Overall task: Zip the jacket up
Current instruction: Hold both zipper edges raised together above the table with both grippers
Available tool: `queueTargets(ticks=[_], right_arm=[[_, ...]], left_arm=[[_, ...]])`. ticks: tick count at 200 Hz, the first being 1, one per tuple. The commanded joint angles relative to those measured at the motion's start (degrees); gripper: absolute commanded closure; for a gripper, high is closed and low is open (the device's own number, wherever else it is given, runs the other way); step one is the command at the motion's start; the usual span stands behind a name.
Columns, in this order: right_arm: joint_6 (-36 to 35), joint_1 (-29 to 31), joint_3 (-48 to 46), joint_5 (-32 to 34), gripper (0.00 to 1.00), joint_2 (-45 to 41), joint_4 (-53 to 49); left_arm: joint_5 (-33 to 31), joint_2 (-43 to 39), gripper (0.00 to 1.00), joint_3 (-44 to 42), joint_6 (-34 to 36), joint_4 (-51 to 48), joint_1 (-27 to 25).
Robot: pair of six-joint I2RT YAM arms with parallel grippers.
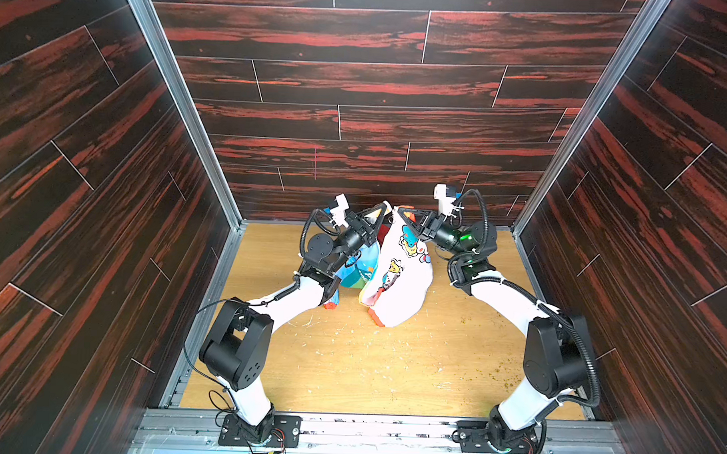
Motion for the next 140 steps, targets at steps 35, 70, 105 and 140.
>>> queueTargets(ticks=[35,70,105,140], right_arm=[[0.98,0.52,0.21,0.41,1.00,-0.52,3.52],[1.11,0.70,0.55,0.58,1.00,-0.33,3.47],[1.12,0.92,0.83,0.78,1.00,-0.23,3.61],[1.29,0.94,0.65,1.37,1.00,-0.37,3.55]], left_arm=[[0.00,-0.32,1.00,0.23,-0.89,3.91,-0.10],[1.88,0.03,1.00,0.89,-1.78,4.01,-0.15],[2.55,-0.10,1.00,-0.18,-2.52,4.46,-0.18],[3.33,-0.32,1.00,-0.72,-2.60,4.51,-0.23]])
